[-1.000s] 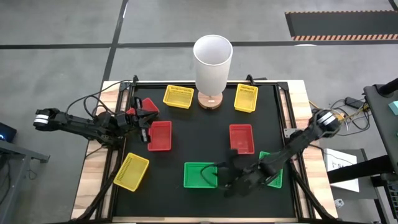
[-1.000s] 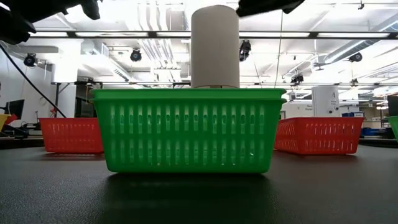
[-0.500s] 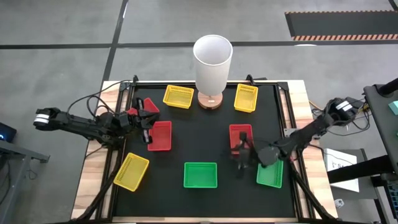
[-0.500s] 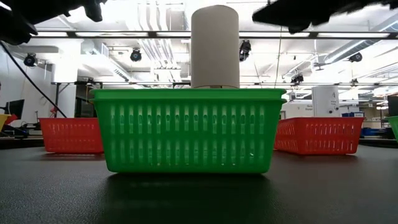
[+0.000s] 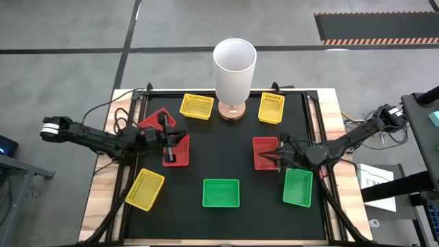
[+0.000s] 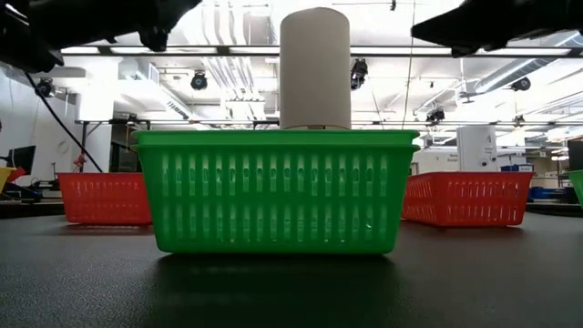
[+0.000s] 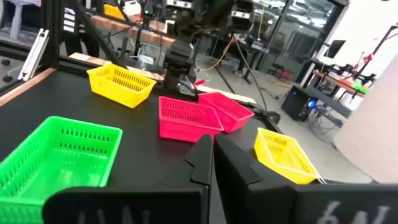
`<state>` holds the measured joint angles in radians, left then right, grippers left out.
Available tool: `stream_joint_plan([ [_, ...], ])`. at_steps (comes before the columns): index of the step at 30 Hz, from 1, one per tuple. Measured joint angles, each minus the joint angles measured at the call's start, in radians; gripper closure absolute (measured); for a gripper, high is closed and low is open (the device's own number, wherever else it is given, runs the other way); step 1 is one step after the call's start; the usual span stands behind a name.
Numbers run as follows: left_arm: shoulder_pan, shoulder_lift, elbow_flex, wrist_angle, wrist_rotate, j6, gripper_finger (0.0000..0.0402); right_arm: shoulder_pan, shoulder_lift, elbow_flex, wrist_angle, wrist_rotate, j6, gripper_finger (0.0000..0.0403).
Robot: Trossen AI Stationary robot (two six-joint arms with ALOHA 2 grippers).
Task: Stack baskets by color
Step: Stack the bottom left red bin on the top red bin
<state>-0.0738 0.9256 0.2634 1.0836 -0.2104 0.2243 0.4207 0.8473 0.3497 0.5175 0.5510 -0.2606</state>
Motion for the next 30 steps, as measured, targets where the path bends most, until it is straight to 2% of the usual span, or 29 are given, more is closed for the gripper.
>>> stream_joint_plan([
  [11, 0.0, 0.143, 0.053, 0.008, -0.017, -0.297, 0.0402, -0.07, -0.167, -0.095, 0.088, 0.002, -0.043, 0.0394],
  [16, 0.0, 0.235, 0.105, -0.014, -0.116, -0.376, 0.0402, -0.09, -0.213, -0.086, 0.087, 0.002, -0.086, 0.0394],
  [21, 0.001, 0.327, 0.215, -0.125, -0.177, -0.412, 0.0402, -0.09, -0.237, -0.077, 0.086, 0.002, -0.169, 0.0394],
  [26, -0.004, 0.387, 0.371, -0.381, -0.167, -0.548, 0.0402, -0.094, -0.254, -0.036, 0.088, 0.022, -0.336, 0.0394],
  [30, -0.017, 0.393, 0.532, -0.797, -0.144, -0.745, 0.0402, -0.094, -0.258, 0.003, 0.083, 0.027, -0.368, 0.0394],
])
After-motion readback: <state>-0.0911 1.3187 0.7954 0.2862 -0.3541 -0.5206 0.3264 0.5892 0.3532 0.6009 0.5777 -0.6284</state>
